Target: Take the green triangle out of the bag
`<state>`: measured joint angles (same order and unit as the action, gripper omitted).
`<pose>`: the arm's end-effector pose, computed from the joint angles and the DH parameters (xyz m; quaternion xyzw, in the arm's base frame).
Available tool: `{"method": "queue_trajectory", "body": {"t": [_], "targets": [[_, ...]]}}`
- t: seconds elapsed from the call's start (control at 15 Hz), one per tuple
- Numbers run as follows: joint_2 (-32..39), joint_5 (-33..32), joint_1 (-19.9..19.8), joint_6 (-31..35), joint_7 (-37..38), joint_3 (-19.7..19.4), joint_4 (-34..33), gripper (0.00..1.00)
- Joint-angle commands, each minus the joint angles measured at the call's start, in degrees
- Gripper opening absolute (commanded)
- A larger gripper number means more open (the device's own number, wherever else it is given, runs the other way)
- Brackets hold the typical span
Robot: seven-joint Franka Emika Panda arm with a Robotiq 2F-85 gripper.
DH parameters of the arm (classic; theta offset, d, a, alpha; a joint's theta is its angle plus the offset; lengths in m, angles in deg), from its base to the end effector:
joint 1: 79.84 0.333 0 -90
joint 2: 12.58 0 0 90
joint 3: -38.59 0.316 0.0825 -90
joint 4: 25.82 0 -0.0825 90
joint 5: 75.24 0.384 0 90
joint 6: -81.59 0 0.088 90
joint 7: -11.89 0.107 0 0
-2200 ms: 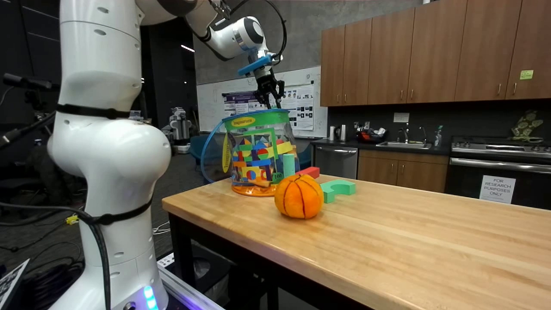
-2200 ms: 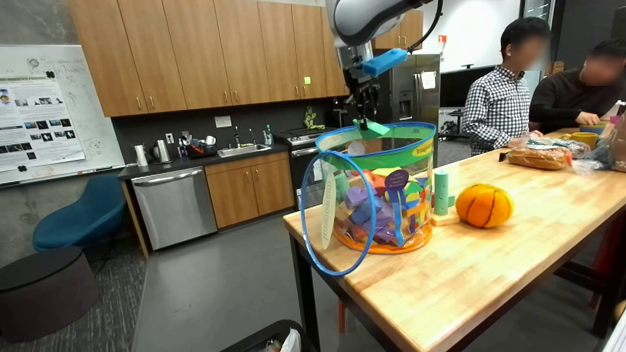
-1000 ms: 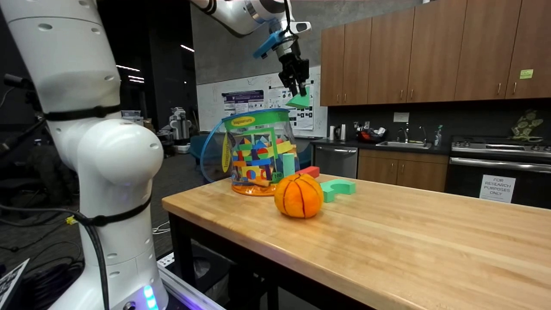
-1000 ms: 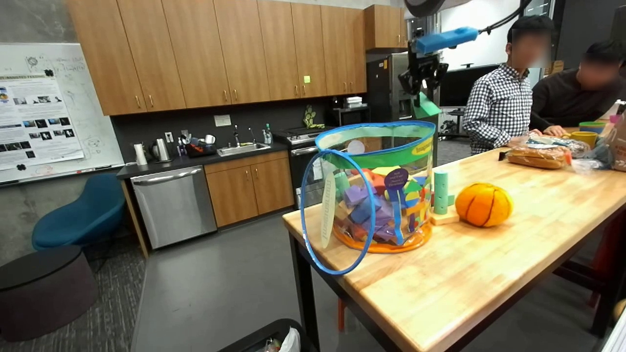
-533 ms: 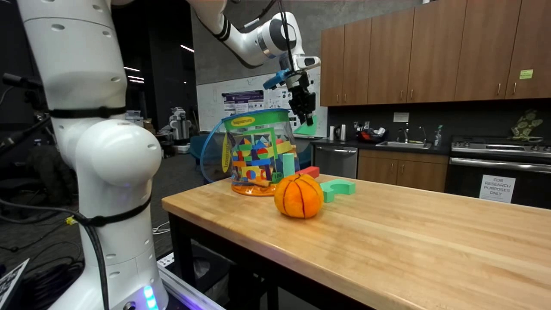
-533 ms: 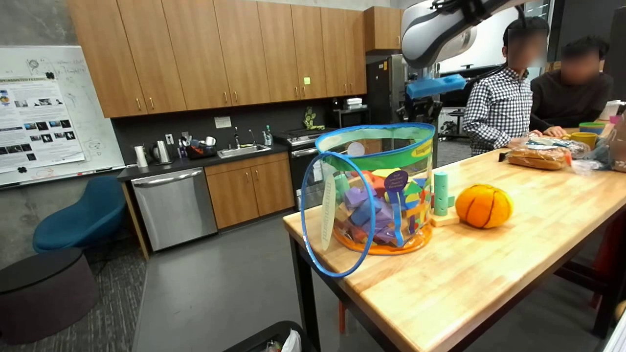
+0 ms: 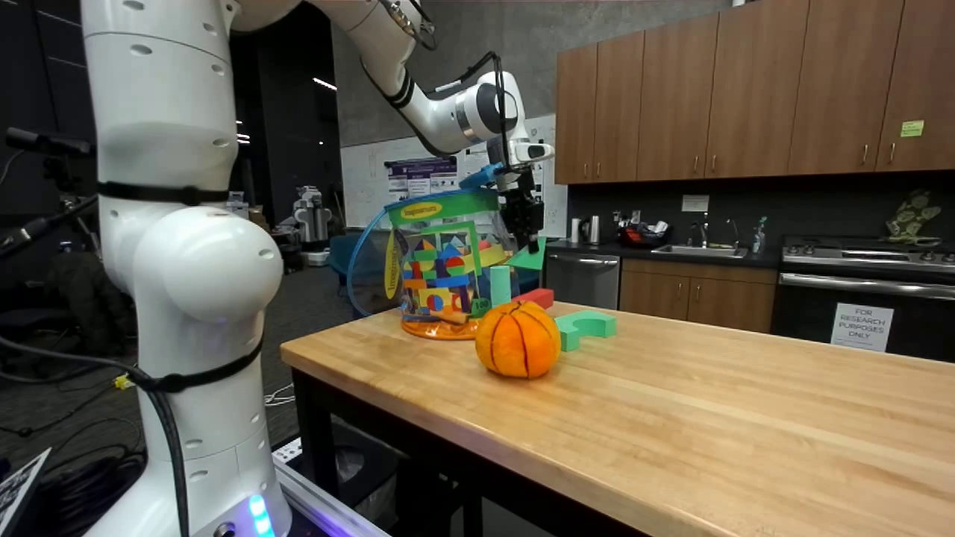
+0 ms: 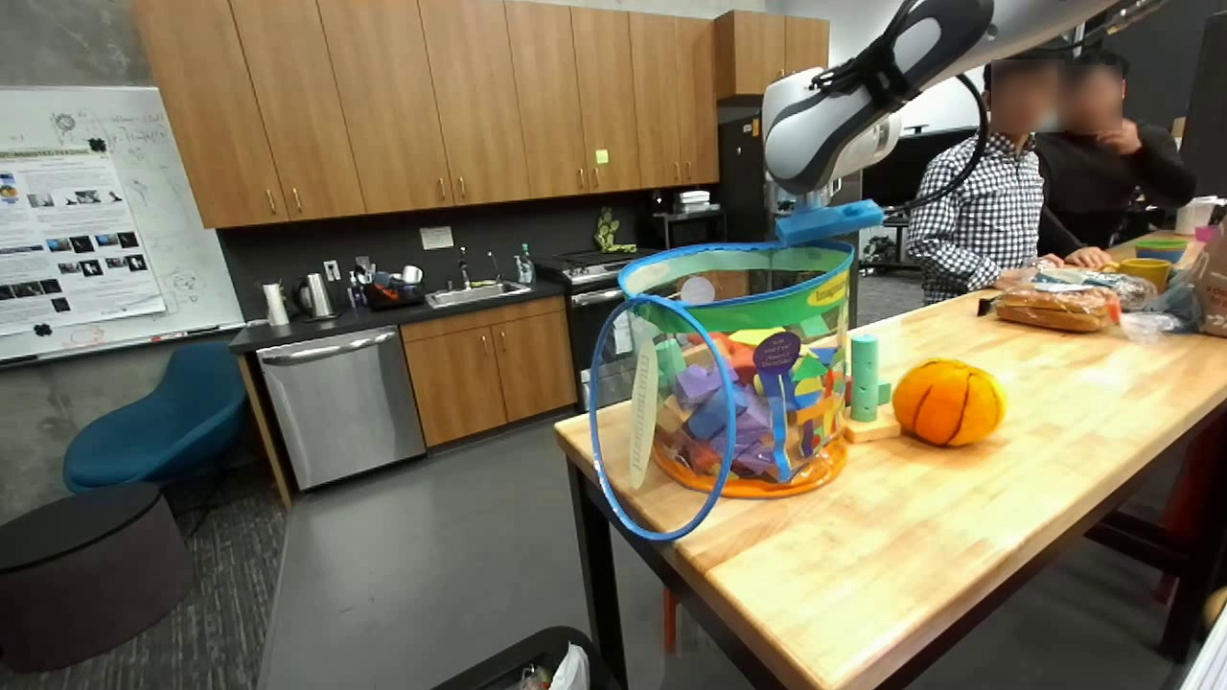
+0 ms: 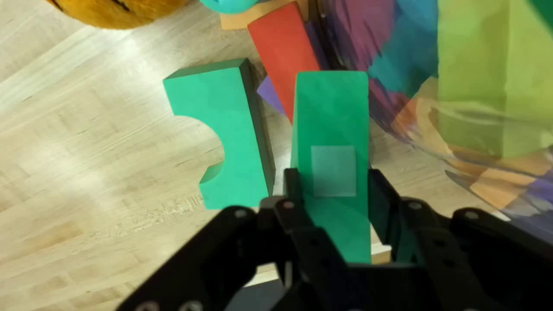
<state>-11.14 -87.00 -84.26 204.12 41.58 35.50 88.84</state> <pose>0.5654 -0.0832 0.4563 0.9573 -0.2692 0.0720 0.0776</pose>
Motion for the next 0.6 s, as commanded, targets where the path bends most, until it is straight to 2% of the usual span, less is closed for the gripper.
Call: {"method": "queue_trajectory", "body": {"t": [0.0,0.13,0.2,0.27,0.53], "targets": [[2.58,1.08,1.19,-0.15,-0.31,0.10,-1.27,0.15],[3.36,1.33,1.72,-0.42,-0.54,0.04,-1.72,0.15],[3.54,1.40,1.88,-0.52,-0.67,0.00,-1.93,0.65],[3.75,1.49,2.01,-0.83,-0.99,-0.02,-2.35,0.65],[3.24,2.25,2.61,-0.81,-2.90,0.25,-2.85,0.88]]}}
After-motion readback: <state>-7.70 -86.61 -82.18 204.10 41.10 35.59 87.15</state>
